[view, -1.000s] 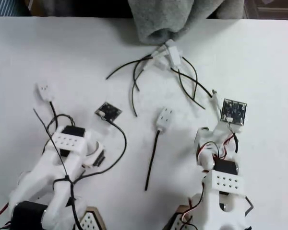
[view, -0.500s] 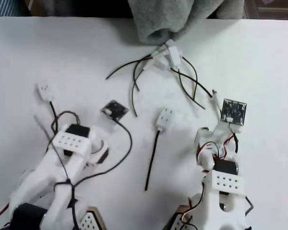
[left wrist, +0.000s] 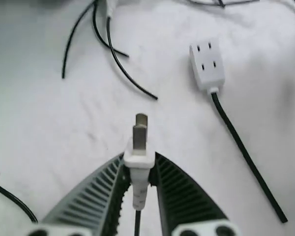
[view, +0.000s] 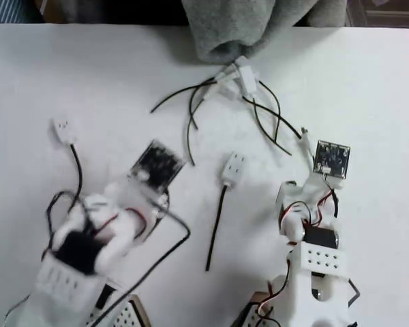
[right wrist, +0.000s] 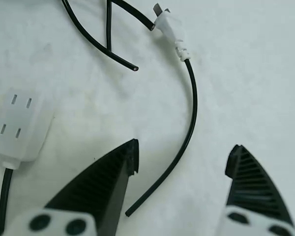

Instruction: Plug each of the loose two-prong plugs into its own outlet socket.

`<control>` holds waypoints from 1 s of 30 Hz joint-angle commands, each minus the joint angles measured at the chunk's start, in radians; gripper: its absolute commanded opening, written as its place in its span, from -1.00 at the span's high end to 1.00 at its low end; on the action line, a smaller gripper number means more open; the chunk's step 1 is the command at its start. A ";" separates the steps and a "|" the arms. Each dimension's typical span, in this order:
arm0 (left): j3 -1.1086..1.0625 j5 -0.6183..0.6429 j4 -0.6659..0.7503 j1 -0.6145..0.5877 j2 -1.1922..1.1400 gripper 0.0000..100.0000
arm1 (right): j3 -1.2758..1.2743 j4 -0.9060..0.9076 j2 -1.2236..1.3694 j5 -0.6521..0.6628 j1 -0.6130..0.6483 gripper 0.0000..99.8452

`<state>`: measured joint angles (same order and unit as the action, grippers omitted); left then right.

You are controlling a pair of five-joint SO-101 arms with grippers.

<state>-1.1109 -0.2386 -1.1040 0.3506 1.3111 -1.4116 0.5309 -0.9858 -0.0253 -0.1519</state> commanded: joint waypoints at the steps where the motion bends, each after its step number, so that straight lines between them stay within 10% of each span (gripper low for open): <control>1: -0.057 0.011 0.069 0.007 0.213 0.95 | 0.003 -0.015 -0.013 0.009 0.008 0.43; 21: -0.396 0.144 0.678 0.013 0.515 0.95 | 0.040 -0.013 -0.025 0.002 0.012 0.43; 30: -0.396 0.238 0.695 0.007 0.515 0.95 | 0.345 0.116 -0.254 0.009 0.096 0.59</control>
<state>-1.5113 -0.0407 -0.4350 0.3506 1.8144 -1.2444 0.6045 -1.1086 -0.0253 -0.1366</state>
